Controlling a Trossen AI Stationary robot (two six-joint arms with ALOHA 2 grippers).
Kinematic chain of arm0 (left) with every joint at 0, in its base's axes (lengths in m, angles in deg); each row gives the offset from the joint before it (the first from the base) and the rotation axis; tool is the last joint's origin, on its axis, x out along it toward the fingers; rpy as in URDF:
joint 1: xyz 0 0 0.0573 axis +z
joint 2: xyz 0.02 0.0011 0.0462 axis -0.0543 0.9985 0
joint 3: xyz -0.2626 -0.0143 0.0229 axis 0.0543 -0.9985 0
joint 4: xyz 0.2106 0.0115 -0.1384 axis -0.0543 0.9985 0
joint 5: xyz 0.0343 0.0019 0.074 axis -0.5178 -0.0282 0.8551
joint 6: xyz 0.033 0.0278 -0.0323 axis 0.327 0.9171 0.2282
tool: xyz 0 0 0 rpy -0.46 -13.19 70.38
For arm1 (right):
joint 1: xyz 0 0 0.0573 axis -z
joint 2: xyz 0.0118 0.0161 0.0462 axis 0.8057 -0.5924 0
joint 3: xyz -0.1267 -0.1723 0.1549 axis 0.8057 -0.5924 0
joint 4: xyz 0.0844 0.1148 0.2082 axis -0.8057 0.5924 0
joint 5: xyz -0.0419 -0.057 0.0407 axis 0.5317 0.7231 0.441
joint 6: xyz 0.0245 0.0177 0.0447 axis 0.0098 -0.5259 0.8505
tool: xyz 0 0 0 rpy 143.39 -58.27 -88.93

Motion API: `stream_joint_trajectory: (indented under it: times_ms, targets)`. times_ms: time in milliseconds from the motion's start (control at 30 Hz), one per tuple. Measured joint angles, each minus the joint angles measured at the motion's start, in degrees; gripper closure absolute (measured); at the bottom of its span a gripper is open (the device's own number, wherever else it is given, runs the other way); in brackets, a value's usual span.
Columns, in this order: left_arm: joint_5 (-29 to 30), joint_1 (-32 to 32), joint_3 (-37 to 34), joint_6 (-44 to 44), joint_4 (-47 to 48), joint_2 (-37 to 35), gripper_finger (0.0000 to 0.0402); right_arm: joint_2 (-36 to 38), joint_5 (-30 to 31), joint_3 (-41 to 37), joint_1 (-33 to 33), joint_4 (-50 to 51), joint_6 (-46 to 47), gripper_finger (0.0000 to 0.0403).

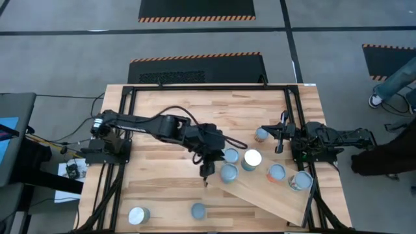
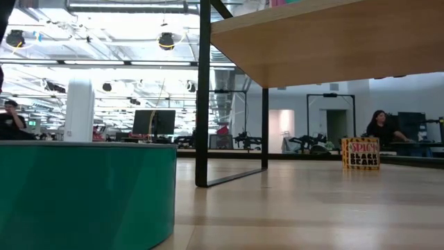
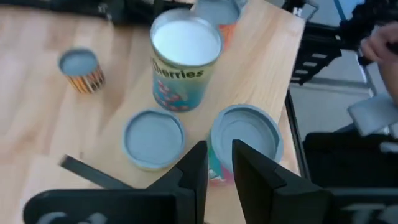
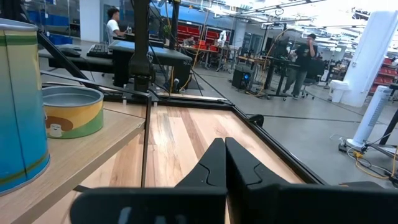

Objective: Pick and place cans onto a shelf
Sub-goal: Put the canned chicken soup on the shelf

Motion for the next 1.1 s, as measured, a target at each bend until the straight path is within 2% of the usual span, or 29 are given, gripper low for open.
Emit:
stream_joint_trajectory:
  times_ms: [67,167,267,367,467,600,767,933,1100]
  targets:
    - [0.75,-0.32,0.00,3.41,1.31,-1.55,0.0342,0.00,0.00,0.00,0.00,0.00,0.00,0.0395]
    - [6.73,-1.74,-0.85,6.76,2.77,-4.29,0.0353,0.00,0.01,0.00,0.00,0.01,0.00,0.0395]
    - [11.41,-3.37,-6.00,8.81,0.32,-8.02,0.0374,0.00,0.01,0.00,0.00,0.01,0.00,0.0395]
    - [11.78,-4.42,-15.39,9.01,-6.83,-13.31,0.0396,0.00,0.02,0.00,0.00,-0.08,-0.02,0.0395]
    - [12.20,-4.90,-27.74,7.85,-17.62,-20.42,0.0398,0.00,-0.03,0.00,0.00,-1.55,-0.05,0.0395]
    - [13.98,-4.83,-44.93,6.45,-31.38,-31.08,0.0397,0.00,-1.84,0.00,0.00,-6.91,-1.39,0.0395]
    - [16.93,-4.46,-61.64,6.13,-44.95,-43.67,0.0396,0.00,-6.30,0.00,-0.02,-16.98,-2.72,0.0395]
    - [19.87,-4.46,-72.79,4.96,-55.37,-52.72,0.0396,-0.33,-9.19,0.38,-0.02,-22.81,-2.64,0.0395]
    - [24.04,-4.46,-78.06,5.57,-56.72,-57.98,0.0396,-3.22,-12.32,4.67,-0.41,-21.81,-2.28,0.0395]
